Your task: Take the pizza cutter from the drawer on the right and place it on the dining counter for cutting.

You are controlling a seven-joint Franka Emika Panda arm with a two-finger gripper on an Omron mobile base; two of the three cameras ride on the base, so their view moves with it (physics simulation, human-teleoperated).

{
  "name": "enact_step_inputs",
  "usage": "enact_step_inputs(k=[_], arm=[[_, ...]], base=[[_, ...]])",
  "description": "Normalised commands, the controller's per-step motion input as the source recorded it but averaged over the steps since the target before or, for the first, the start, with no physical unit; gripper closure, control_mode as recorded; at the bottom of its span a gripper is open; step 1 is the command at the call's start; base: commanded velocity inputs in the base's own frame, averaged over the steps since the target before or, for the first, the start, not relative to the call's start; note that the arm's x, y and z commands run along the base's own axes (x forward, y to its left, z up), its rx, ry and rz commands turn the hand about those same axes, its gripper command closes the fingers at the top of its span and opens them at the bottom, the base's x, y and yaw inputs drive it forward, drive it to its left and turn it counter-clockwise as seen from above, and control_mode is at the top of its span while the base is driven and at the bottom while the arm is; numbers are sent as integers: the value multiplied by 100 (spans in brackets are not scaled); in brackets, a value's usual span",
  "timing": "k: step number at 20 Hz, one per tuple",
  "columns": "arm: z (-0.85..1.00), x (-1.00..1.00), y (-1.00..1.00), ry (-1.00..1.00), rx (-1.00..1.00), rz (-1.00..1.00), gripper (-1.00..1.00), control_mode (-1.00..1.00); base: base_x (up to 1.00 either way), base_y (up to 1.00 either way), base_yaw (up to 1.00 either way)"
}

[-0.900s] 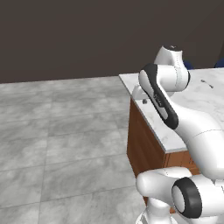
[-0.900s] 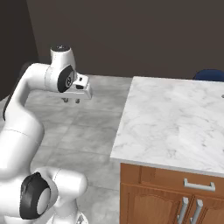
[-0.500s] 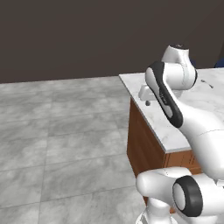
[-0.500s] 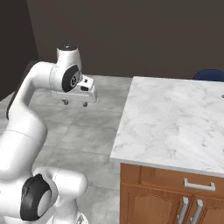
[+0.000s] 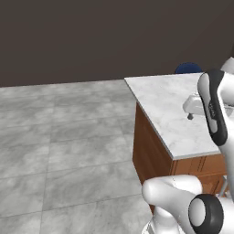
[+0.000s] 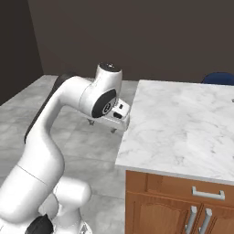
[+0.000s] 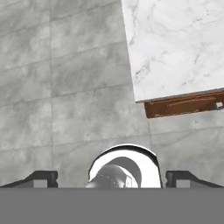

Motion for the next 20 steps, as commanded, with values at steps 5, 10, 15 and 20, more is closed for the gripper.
enact_step_inputs(k=[5,10,15,20], arm=[[-34,-77,-93,1,14,-32,-100,-100],[-37,-32,-91,3,18,-43,-100,-100],[-50,-19,-92,0,16,-43,-100,-100],[-45,-7,-68,-7,16,-32,-100,-100]], base=[[0,0,0],[0,0,0],[0,0,0],[0,0,0]])
